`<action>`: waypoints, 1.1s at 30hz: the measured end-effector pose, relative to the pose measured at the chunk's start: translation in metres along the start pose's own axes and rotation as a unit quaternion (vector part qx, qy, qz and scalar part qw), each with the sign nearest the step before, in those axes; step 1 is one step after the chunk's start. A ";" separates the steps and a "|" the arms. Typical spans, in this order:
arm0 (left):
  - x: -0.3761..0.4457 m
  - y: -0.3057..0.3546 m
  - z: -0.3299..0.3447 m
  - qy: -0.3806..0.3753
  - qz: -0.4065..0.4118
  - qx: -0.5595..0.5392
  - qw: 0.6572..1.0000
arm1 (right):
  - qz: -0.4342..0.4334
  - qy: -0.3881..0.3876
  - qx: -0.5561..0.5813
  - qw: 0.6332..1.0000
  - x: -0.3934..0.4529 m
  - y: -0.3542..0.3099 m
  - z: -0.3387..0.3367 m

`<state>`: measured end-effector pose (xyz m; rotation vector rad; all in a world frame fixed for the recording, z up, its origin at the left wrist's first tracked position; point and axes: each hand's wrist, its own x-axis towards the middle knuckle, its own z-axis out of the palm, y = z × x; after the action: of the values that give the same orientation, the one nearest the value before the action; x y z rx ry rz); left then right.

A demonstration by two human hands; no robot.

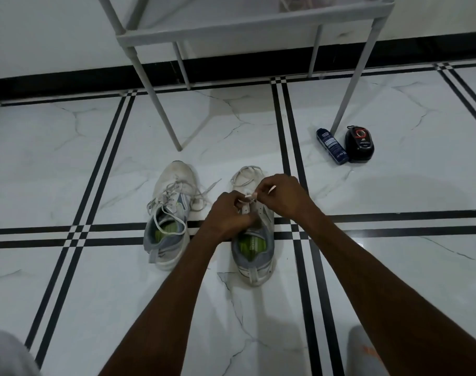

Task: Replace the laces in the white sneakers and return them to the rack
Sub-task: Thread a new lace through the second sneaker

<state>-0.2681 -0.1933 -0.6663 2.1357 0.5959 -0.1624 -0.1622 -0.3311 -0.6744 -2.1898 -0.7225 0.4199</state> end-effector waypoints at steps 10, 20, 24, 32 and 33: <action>-0.008 -0.035 0.014 0.130 -0.020 -0.175 0.976 | -0.006 -0.007 -0.020 1.000 0.003 0.008 0.022; -0.009 -0.030 0.018 0.112 -0.090 -0.302 0.942 | 0.022 -0.026 0.023 0.999 0.000 0.011 0.020; -0.008 -0.031 0.020 0.105 -0.097 -0.311 0.940 | 0.008 -0.023 0.030 0.999 -0.001 0.011 0.022; -0.010 -0.024 0.018 0.084 -0.099 -0.291 0.948 | 0.039 0.011 0.062 0.997 -0.004 0.012 0.030; -0.010 -0.023 0.017 0.072 -0.118 -0.310 0.941 | 0.057 0.010 0.071 0.996 -0.004 0.013 0.032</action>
<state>-0.2864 -0.1991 -0.6904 1.4688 0.8594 0.0516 -0.1763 -0.3221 -0.7046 -2.1040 -0.5421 0.4920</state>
